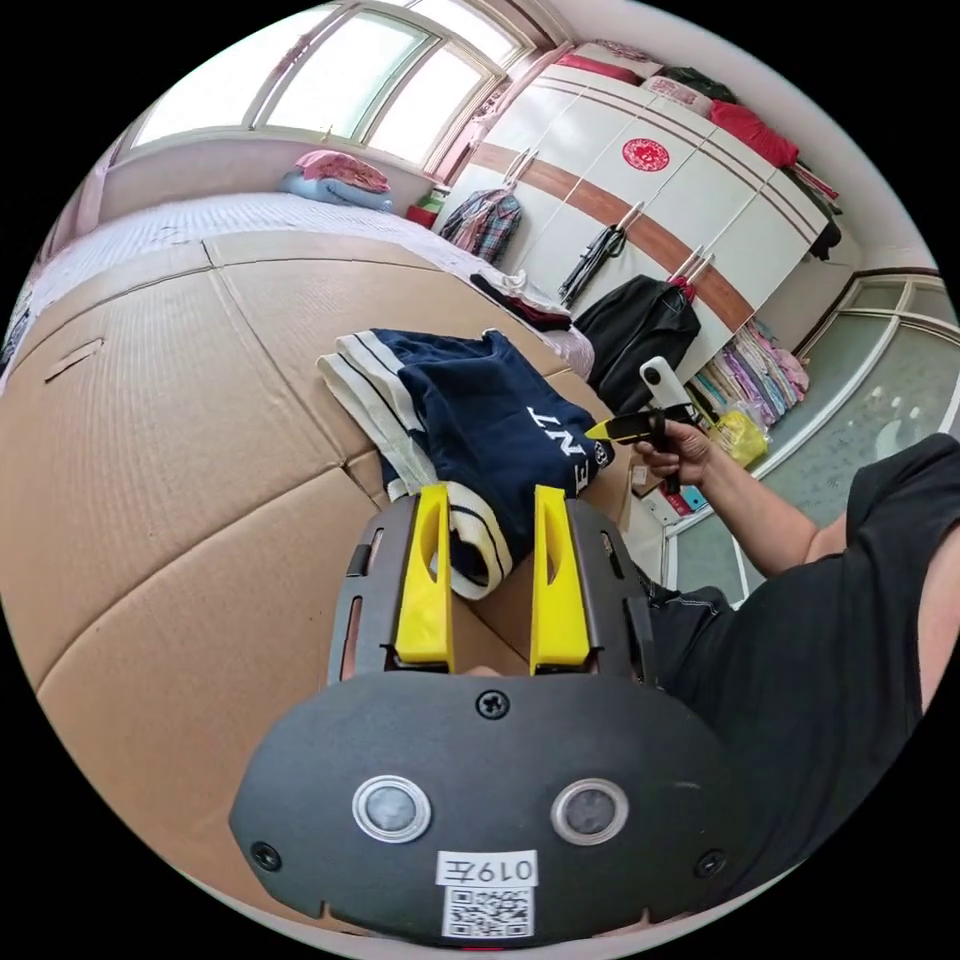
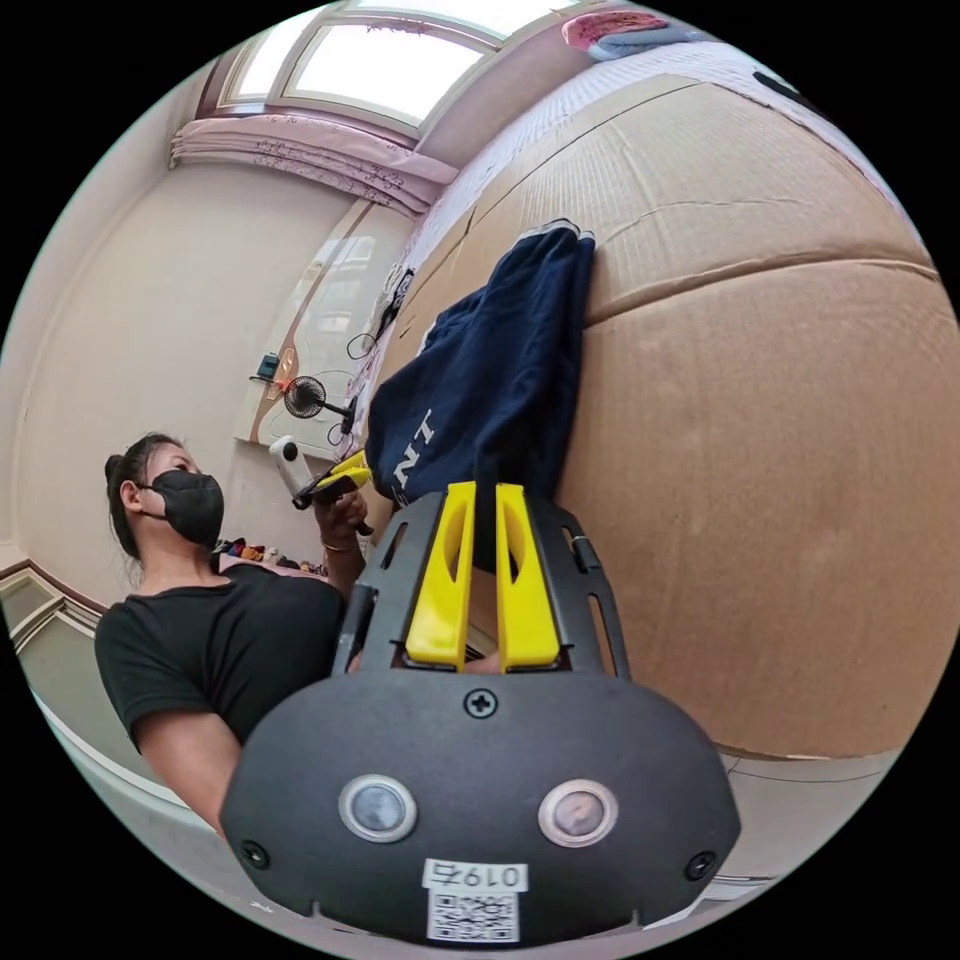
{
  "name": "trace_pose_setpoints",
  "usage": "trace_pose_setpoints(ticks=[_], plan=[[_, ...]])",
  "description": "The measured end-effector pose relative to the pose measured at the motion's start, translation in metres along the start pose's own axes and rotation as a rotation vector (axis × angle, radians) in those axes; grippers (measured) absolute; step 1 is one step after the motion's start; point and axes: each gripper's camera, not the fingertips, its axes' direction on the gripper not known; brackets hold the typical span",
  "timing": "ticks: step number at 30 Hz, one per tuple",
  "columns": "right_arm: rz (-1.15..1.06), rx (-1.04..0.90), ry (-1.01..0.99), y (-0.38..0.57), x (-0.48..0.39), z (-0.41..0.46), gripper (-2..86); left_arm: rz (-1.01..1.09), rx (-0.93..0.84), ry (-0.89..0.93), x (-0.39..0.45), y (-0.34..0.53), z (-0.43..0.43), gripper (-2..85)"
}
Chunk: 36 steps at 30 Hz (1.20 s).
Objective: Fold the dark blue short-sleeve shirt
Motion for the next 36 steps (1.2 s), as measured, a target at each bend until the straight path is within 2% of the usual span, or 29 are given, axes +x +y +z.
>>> trace_pose_setpoints(ticks=[3, 5, 8, 11, 15, 17, 21, 24, 28, 30, 32, 36], plan=[[0.001, -0.018, 0.005, -0.012, -0.022, 0.022, 2.1, 0.097, -0.023, -0.199, 0.035, 0.001, 0.018, 9.0], [0.022, -0.027, -0.002, -0.022, -0.038, 0.041, 2.1, 0.218, -0.044, -0.414, 0.074, 0.003, 0.035, 8.3], [0.031, -0.065, 0.031, -0.036, -0.07, 0.066, 2.1, 0.319, -0.078, -0.595, 0.106, 0.008, 0.06, 7.8], [-0.066, -0.137, 0.188, -0.056, -0.128, 0.086, 2.1, 0.379, -0.088, -0.672, 0.121, 0.014, 0.075, 7.4], [-0.209, -0.152, 0.357, -0.087, -0.213, 0.118, 1.6, 0.409, -0.088, -0.689, 0.125, 0.018, 0.084, 7.1], [-0.439, -0.202, 0.407, -0.111, -0.294, 0.167, 1.2, 0.397, -0.085, -0.68, 0.123, 0.02, 0.088, 7.0], [-0.78, -0.341, 0.354, -0.157, -0.408, 0.26, 2.9, 0.39, -0.078, -0.658, 0.12, 0.022, 0.091, 7.1], [-1.02, -0.577, 0.349, -0.195, -0.479, 0.35, 6.4, 0.418, -0.078, -0.677, 0.122, 0.024, 0.095, 7.3], [-1.266, -0.921, 0.502, -0.247, -0.545, 0.472, 5.6, 0.455, -0.082, -0.726, 0.127, 0.025, 0.102, 7.3], [-1.305, -1.094, 0.479, -0.267, -0.566, 0.522, 5.0, 0.455, -0.086, -0.736, 0.127, 0.024, 0.103, 7.3], [-1.311, -1.356, 0.494, -0.282, -0.585, 0.589, 5.3, 0.446, -0.088, -0.736, 0.124, 0.021, 0.102, 7.3], [-1.356, -1.609, 0.539, -0.284, -0.604, 0.667, 7.1, 0.425, -0.077, -0.72, 0.117, 0.018, 0.097, 7.2]])
